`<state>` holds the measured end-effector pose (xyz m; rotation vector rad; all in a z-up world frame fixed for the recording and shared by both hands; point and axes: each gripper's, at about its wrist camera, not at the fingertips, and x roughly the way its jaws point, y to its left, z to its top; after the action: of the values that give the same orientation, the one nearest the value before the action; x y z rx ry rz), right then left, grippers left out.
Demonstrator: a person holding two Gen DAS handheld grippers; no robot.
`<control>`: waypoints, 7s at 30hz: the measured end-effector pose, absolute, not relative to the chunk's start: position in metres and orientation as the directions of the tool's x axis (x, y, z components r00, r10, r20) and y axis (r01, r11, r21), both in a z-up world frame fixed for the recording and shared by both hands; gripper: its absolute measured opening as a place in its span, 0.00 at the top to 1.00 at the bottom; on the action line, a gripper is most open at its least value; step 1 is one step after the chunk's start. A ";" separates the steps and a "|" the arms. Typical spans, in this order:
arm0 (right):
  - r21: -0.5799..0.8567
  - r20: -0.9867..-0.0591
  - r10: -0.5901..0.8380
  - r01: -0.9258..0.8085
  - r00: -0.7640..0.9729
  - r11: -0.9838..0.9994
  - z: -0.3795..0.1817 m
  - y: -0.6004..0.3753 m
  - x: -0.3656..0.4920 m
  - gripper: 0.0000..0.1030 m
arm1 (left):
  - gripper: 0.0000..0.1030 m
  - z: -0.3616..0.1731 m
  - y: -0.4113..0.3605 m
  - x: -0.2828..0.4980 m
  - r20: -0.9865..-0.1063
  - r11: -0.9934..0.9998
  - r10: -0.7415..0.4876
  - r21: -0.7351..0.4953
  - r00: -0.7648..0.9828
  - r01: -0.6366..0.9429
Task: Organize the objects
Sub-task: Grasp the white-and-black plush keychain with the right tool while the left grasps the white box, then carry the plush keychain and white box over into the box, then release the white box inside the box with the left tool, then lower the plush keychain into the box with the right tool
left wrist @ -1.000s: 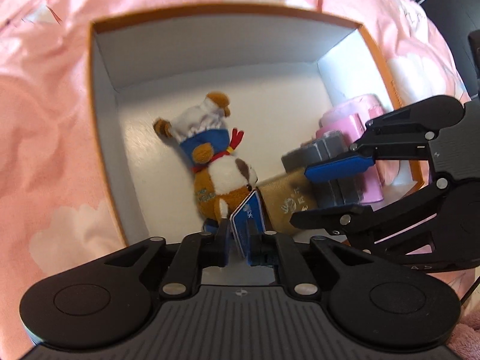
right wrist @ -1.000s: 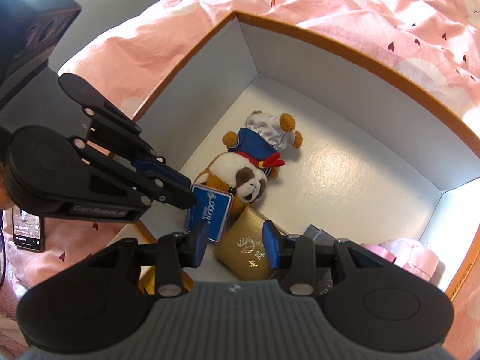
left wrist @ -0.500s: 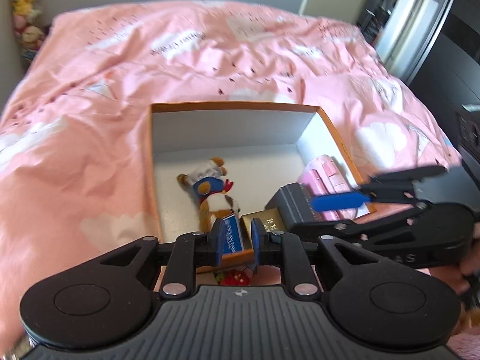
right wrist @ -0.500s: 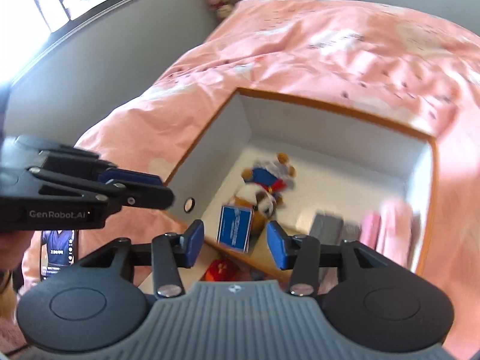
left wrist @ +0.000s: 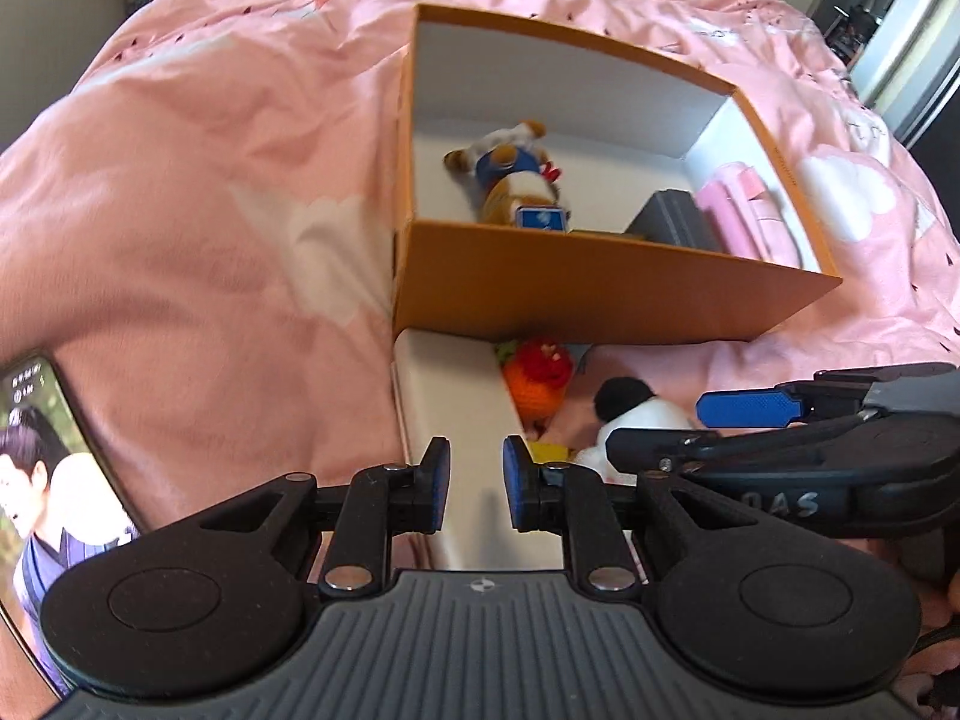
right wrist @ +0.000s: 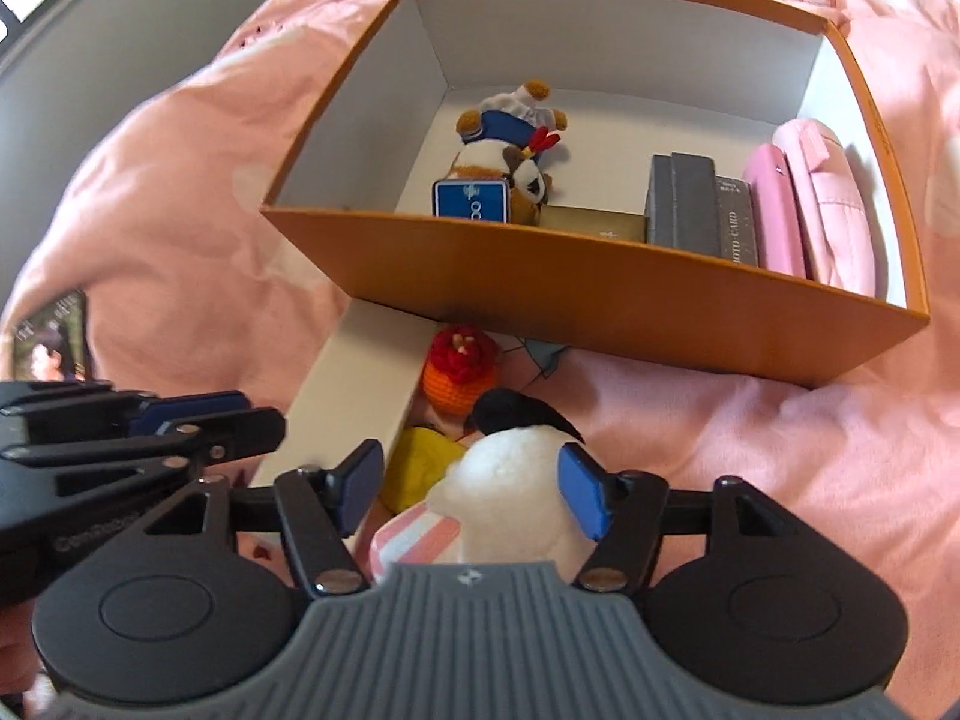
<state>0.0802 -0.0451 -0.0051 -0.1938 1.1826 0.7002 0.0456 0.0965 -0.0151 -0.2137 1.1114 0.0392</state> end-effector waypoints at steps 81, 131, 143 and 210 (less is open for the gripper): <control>0.427 -0.824 0.554 -0.509 0.121 0.747 0.000 -0.105 0.094 0.41 | 0.68 -0.013 0.078 0.046 -0.877 0.964 -0.122 -0.216 0.464 -0.155; 0.357 -0.822 0.555 -0.644 0.127 0.676 0.026 -0.042 0.266 0.42 | 0.61 -0.057 0.032 0.275 -0.858 0.283 0.041 0.501 0.512 0.818; 0.512 -0.727 0.683 -0.612 0.064 0.603 0.045 -0.038 0.244 0.42 | 0.57 0.011 0.065 0.257 -0.849 0.582 -0.066 0.394 0.524 0.712; 0.366 -0.845 0.525 -0.821 -0.096 0.438 -0.014 0.016 0.234 0.61 | 0.52 -0.018 0.050 0.242 -0.957 0.656 0.052 0.250 0.287 0.712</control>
<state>0.2338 0.0157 -0.0141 -0.3130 1.2116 1.1585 0.2419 0.0500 -0.0184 0.7646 1.2180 -0.5036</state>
